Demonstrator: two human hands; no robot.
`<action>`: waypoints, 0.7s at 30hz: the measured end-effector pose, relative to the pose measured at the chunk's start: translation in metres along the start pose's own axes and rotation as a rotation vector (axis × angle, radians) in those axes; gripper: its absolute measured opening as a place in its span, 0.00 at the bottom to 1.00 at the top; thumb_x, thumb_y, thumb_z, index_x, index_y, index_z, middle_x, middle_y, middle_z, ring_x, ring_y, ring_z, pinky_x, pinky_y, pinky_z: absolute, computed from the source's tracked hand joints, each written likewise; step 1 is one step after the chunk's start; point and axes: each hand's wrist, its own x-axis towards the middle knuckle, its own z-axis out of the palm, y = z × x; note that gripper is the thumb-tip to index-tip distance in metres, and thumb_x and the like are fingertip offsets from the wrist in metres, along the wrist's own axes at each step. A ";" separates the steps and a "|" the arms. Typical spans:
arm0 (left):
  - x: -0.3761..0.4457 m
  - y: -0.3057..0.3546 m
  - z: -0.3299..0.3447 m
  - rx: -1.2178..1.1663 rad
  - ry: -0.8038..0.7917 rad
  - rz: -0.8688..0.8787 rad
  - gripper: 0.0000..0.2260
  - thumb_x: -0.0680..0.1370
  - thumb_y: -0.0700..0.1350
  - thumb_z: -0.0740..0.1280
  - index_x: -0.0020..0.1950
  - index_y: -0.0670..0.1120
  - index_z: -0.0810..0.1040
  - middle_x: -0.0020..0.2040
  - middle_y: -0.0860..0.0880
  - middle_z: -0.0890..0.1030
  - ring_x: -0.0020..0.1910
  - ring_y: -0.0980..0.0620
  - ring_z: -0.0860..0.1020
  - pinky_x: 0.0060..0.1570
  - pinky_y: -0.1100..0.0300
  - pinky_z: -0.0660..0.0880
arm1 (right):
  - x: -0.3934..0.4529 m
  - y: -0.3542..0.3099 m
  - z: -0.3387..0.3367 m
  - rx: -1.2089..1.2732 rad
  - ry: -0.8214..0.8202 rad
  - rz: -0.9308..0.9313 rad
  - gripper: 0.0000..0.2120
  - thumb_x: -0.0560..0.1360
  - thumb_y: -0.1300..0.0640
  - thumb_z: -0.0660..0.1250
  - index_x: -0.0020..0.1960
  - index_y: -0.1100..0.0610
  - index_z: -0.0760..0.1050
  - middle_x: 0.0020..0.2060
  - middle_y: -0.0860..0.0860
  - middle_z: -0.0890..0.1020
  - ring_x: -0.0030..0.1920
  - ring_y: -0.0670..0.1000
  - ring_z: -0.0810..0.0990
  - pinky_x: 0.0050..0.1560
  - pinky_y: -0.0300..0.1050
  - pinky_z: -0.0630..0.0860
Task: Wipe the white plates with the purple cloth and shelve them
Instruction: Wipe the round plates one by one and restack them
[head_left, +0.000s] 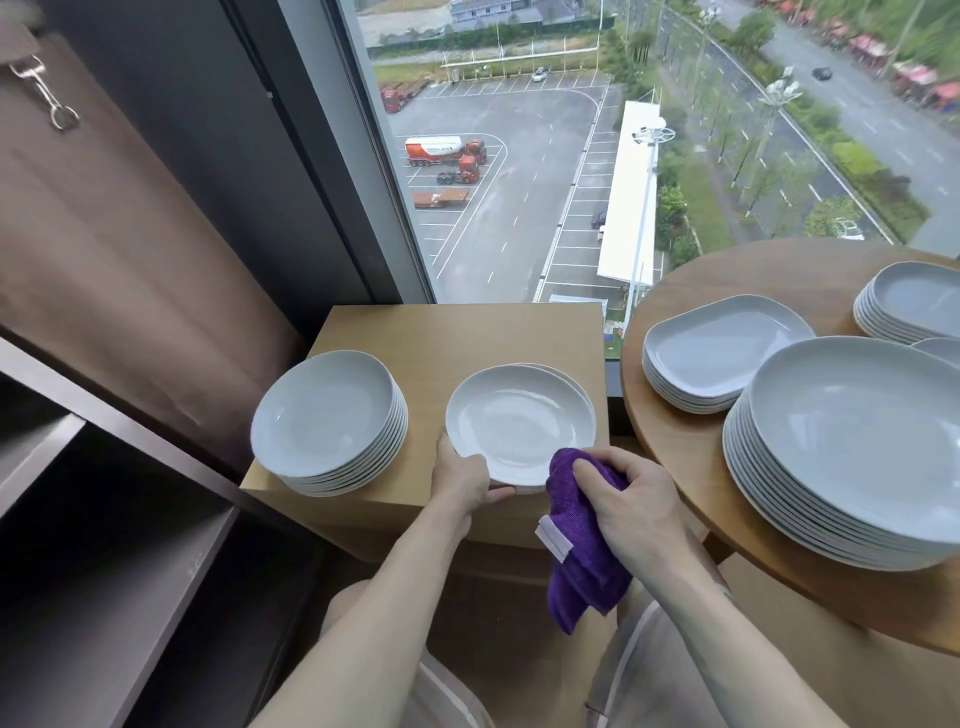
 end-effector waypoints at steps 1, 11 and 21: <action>-0.004 0.004 0.000 0.004 0.003 0.006 0.29 0.80 0.30 0.55 0.78 0.54 0.65 0.69 0.49 0.73 0.54 0.46 0.80 0.37 0.52 0.85 | -0.001 -0.001 -0.001 0.004 0.001 -0.001 0.05 0.79 0.53 0.70 0.49 0.46 0.84 0.41 0.44 0.86 0.44 0.48 0.85 0.45 0.49 0.83; -0.046 0.014 -0.020 0.003 -0.008 0.218 0.30 0.82 0.34 0.58 0.81 0.57 0.60 0.69 0.52 0.71 0.49 0.55 0.80 0.36 0.54 0.84 | -0.004 -0.011 -0.001 0.020 0.019 -0.028 0.06 0.79 0.55 0.70 0.48 0.46 0.84 0.41 0.43 0.86 0.43 0.45 0.84 0.43 0.42 0.81; -0.075 -0.018 -0.071 -0.382 -0.106 -0.036 0.24 0.72 0.35 0.63 0.69 0.44 0.73 0.54 0.39 0.82 0.32 0.48 0.78 0.26 0.58 0.74 | -0.011 -0.039 0.015 0.037 -0.005 -0.134 0.08 0.79 0.59 0.70 0.46 0.48 0.85 0.39 0.45 0.86 0.41 0.44 0.84 0.41 0.37 0.78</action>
